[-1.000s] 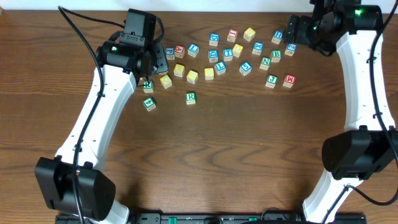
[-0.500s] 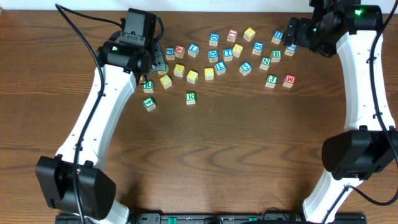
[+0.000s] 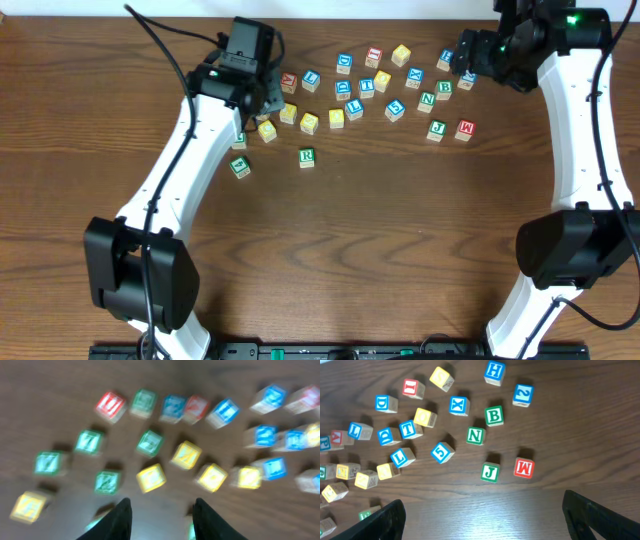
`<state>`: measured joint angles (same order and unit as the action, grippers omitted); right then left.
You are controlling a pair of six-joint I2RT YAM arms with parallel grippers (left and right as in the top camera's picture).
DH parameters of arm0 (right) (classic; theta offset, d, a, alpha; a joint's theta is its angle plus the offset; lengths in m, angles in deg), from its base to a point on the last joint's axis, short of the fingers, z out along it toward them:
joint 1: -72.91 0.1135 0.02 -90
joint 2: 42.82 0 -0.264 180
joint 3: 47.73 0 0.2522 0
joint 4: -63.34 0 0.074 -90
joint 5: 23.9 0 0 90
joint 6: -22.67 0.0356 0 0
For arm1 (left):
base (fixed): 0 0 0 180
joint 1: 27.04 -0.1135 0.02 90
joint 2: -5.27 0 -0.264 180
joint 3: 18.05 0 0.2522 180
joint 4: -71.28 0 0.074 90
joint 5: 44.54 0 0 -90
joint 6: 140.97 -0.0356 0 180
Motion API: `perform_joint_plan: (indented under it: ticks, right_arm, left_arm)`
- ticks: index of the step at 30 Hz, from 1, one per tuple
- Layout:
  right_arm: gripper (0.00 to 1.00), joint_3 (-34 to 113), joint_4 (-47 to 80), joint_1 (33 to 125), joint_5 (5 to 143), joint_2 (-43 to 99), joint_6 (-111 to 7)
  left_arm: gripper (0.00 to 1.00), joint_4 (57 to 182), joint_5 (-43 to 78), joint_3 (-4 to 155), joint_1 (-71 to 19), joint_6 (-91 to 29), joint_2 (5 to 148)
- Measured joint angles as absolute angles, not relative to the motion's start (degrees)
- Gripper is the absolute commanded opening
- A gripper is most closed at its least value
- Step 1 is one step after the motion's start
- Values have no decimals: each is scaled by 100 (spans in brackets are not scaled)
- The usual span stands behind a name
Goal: Spell out ROBOT
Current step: 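Lower the left gripper and grasp the yellow O block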
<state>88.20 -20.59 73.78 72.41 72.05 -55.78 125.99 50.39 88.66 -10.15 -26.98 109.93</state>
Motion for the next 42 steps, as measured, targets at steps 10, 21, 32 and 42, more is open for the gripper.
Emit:
perform_joint_plan:
  ticks: [10, 21, 32, 42]
  right_arm:
    - [98, 8820, -2212, 7443, 7241, 7207, -5580]
    - [99, 8820, -2483, 7443, 7074, 7207, -5584]
    - [99, 8820, -2582, 7445, 6972, 7207, -5628]
    - [99, 8820, -2584, 7443, 6965, 7207, -5630]
  left_arm:
    - [50, 11286, 4969, 8872, -86, -2501, 11830]
    - [51, 10722, 5146, 8947, 371, -2198, 12810]
    - [51, 10624, 5408, 8962, 491, -1922, 13030]
    - [51, 10615, 5509, 8962, 491, -1811, 13350]
